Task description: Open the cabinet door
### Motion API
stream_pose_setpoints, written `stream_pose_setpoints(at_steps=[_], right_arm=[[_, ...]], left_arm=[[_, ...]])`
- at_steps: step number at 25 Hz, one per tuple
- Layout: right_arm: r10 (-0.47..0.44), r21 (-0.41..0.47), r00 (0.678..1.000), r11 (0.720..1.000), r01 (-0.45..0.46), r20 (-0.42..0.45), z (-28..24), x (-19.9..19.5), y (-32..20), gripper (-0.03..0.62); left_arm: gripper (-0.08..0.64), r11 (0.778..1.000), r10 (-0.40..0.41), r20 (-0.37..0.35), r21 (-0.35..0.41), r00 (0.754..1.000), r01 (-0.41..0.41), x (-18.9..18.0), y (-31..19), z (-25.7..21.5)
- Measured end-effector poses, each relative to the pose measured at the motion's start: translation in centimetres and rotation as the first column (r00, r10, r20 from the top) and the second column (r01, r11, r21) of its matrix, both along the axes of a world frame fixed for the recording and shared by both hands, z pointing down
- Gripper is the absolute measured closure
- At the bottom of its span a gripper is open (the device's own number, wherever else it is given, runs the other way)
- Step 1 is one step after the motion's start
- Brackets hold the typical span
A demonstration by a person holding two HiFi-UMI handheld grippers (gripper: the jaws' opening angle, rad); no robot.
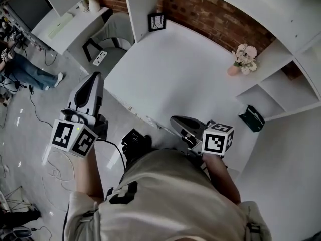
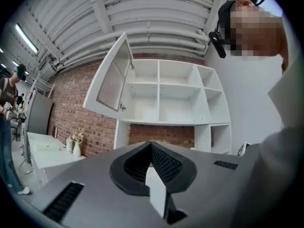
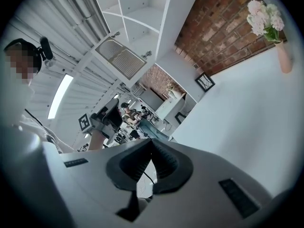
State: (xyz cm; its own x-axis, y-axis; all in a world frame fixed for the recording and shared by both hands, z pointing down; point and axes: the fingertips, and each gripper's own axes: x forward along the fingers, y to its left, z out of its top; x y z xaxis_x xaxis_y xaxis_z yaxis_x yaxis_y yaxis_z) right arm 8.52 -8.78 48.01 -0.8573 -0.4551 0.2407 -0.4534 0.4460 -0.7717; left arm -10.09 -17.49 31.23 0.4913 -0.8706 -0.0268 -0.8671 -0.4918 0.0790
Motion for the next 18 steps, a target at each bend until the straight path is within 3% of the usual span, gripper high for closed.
stream_pose_setpoints(at_steps=[5, 12, 18], right_arm=[[0.010, 0.006, 0.999, 1.000, -0.010, 0.052, -0.3, 1.9, 1.0, 0.569], [0.118, -0.042, 0.958, 0.993, -0.111, 0.261, -0.5, 7.0, 1.1, 0.569], [0.052, 0.036, 0.968, 0.997, -0.063, 0.244, -1.3, 6.2, 1.5, 0.569]], left_arm=[[0.546, 0.996, 0.064, -0.002, -0.067, 0.998, -0.064, 4.9, 1.5, 2.2], [0.545, 0.981, 0.124, -0.009, -0.150, 0.992, -0.124, 11.8, 4.2, 4.6], [0.545, 0.968, 0.143, 0.022, -0.210, 0.989, -0.135, 13.3, 5.7, 6.2]])
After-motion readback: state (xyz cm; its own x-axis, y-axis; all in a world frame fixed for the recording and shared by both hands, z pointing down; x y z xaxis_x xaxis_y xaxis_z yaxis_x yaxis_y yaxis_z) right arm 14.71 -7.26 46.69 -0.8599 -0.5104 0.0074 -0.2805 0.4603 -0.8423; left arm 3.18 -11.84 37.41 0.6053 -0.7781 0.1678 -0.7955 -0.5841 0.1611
